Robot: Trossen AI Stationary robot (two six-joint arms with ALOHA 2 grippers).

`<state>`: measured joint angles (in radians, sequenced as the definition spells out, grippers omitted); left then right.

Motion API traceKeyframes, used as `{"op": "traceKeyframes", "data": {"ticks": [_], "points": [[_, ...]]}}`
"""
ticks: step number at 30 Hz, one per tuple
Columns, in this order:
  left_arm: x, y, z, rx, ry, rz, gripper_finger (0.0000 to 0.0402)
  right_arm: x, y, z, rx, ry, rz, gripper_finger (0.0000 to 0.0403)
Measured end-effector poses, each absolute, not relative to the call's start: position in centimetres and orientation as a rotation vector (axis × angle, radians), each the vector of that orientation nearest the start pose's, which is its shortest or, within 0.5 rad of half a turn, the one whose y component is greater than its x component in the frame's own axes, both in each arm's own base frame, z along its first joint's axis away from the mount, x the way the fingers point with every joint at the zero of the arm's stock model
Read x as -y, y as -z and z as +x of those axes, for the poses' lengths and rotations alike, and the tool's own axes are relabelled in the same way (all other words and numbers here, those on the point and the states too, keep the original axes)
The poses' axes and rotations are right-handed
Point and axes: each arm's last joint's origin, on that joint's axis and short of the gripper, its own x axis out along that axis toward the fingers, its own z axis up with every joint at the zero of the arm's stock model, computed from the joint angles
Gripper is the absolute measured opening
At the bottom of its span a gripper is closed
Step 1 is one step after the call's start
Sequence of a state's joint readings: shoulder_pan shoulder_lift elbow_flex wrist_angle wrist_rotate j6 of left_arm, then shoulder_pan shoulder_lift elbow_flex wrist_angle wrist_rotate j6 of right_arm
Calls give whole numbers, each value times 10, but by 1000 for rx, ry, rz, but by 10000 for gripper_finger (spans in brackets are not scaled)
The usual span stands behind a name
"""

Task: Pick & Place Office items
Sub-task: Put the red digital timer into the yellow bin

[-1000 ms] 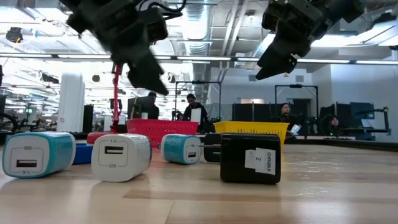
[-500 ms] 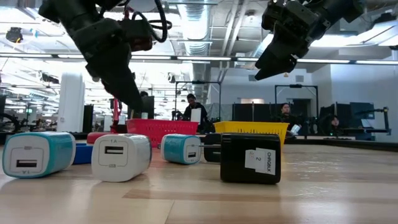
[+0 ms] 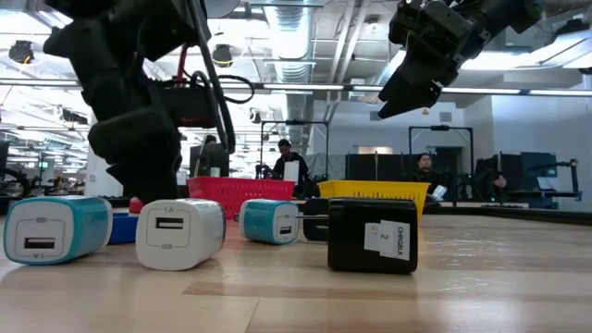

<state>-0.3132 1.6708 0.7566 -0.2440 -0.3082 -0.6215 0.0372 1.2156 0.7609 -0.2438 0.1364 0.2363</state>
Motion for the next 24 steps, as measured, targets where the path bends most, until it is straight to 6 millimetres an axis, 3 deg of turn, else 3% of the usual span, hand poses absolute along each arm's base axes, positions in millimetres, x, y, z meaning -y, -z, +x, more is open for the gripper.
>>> {"op": "traceKeyframes", "data": {"ticks": [5,15,18,22,24], "points": [[79,-120,271,-1049,-330,-186,286,-5,-235,248,-681,177,166,279],[80,-121,272,-1044,-302,-168,159,-5,-236,249,-672,176,167,279],[80,-121,272,-1036,-300,-173,147,-5,-236,249,-669,180,181,279],[80,-128,274,-997,-265,-219,147,-3,-239,251,-606,273,496,279],[78,-143,276,-917,-248,-256,149,1,-240,252,-574,309,692,279]]}}
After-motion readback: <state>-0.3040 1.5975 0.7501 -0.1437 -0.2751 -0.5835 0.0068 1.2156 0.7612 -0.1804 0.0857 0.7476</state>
